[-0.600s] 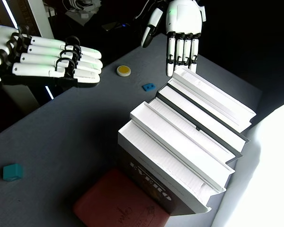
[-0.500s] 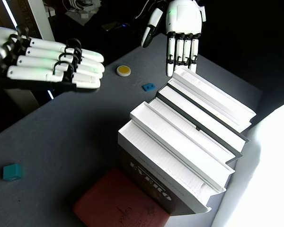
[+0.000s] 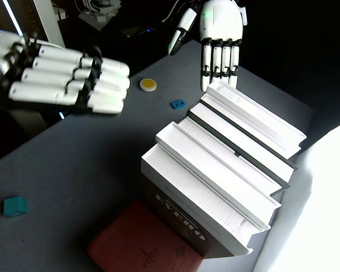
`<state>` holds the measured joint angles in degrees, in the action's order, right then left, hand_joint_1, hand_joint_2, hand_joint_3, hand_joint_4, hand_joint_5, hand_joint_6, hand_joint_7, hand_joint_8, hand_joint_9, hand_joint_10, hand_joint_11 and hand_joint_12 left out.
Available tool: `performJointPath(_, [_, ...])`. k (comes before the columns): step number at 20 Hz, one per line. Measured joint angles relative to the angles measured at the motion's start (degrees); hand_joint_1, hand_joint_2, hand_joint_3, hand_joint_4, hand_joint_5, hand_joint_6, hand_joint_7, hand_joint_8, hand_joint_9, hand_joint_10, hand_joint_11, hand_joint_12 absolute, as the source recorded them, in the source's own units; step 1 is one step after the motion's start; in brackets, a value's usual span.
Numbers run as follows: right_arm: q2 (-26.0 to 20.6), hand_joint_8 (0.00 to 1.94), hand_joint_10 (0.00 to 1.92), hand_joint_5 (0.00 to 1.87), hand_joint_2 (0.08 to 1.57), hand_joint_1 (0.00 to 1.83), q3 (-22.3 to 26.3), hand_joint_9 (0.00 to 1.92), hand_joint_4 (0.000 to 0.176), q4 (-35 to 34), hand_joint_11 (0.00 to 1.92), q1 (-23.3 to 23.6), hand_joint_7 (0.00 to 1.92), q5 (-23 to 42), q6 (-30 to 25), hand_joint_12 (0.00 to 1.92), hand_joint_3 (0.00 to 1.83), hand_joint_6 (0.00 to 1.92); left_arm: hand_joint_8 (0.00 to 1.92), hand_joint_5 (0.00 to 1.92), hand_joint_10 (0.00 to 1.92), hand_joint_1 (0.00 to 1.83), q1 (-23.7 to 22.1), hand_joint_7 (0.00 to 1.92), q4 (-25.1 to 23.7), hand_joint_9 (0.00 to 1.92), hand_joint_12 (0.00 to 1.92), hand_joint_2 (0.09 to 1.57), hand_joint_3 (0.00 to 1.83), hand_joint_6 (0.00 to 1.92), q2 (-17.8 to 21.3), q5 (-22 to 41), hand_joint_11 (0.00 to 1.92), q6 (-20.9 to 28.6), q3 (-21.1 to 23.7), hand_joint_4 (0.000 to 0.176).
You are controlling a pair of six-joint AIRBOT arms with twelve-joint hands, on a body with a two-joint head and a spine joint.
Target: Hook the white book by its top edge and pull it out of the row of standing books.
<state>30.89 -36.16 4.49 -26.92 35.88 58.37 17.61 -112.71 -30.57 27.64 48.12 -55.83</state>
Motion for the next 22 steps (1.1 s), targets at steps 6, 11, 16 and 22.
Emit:
performJointPath(6, [4.7,0.0,0.0,0.0,1.11,0.0,-1.7,0.0,0.0,-6.4,0.0,-0.1,0.0,7.0,13.5,0.0,0.0,0.0,0.0,0.0,0.0,0.0,0.0,0.0,0.0,0.0,0.0,1.12,0.01,0.0,0.0,0.0,0.0,0.0,-0.2,0.0])
performJointPath(11, [9.2,0.0,0.0,0.0,1.11,0.0,-4.9,0.0,0.0,-9.5,0.0,0.6,0.0,8.0,17.4,0.0,0.0,0.0,0.0,0.0,0.0,0.0,0.0,0.0,0.0,0.0,0.0,1.12,0.01,0.0,0.0,0.4,0.0,0.0,-0.8,0.0])
performJointPath(16, [13.1,0.0,0.0,0.02,1.09,0.0,-8.6,0.0,0.0,-11.2,0.0,-1.2,0.0,10.7,20.0,0.0,0.0,0.01,0.0,0.0,0.0,0.0,0.0,0.0,0.0,0.0,0.0,1.12,0.01,0.0,-0.2,0.7,0.0,0.0,-1.3,0.0])
performJointPath(22, [16.5,0.01,0.0,0.03,1.07,0.0,-11.4,0.0,0.0,-14.9,0.0,1.3,0.01,11.3,21.9,0.0,0.0,0.01,0.0,0.0,0.0,0.0,0.0,0.0,0.0,0.0,0.0,1.11,0.01,0.0,-0.3,0.6,0.0,0.0,-1.3,0.0])
